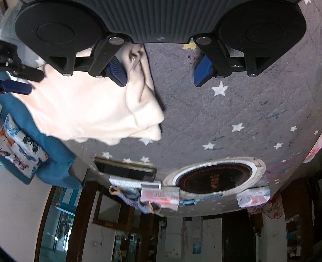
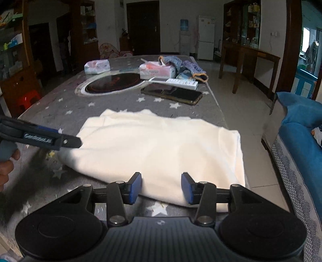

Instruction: Fold clothes

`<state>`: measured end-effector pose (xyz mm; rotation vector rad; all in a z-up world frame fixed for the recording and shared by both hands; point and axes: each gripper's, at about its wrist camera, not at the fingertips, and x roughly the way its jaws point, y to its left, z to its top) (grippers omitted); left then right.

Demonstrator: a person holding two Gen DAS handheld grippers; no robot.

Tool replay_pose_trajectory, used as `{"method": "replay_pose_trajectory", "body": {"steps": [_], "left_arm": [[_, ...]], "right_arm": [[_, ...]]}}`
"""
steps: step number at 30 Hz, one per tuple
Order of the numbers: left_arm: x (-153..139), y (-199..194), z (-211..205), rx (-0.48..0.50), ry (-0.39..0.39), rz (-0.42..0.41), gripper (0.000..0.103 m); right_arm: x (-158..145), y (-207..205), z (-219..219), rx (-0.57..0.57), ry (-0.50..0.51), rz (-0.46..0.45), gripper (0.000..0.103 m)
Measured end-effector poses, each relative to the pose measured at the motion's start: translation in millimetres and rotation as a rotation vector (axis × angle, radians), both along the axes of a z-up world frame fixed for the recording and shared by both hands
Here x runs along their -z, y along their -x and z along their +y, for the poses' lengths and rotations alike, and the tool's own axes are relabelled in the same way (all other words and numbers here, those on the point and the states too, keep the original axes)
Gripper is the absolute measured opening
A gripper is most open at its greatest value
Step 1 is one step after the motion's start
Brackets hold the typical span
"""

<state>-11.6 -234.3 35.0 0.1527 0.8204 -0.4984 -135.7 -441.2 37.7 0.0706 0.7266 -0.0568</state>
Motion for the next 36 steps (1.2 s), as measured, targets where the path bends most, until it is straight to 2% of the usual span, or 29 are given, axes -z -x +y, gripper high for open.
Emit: {"method": "replay_pose_trajectory", "body": {"steps": [3,11,15,19,25,28,34,36], "left_arm": [[-2.5,3.9,3.8,0.006,0.007,-0.005,0.076],[7.1,1.9,6.6,-0.011,-0.016,0.020,0.078],[0.9,2.8,6.7,-0.013,-0.012,0.009,0.077],[0.2,3.9,10.0,-0.022,-0.015,0.016,0.079],[-1.3,9.4,17.4,-0.031,-0.013,0.015,0.088],[-2.5,13.7,21.1,-0.033,-0.010,0.011,0.095],[-3.6,24.2,28.4,-0.030,-0.011,0.008,0.103],[-3.4,27.5,30.5,-0.029,-0.011,0.011,0.103]], "right_arm": [[-3.7,-1.7,-4.8,0.026,-0.010,-0.017,0.044],[8.6,-1.7,-8.0,0.017,-0.002,0.040,0.043],[-1.9,-4.4,-12.3,0.021,-0.018,0.002,0.043],[9.3,-12.7,-12.5,0.025,-0.038,0.031,0.040],[6.8,-9.0,-5.6,0.032,-0.040,0.014,0.040],[6.3,-8.3,2.1,0.032,-0.021,0.014,0.040],[3.4,-4.2,10.7,0.030,-0.033,0.012,0.047],[3.0,-1.9,14.2,0.031,-0.027,0.011,0.053]]}}
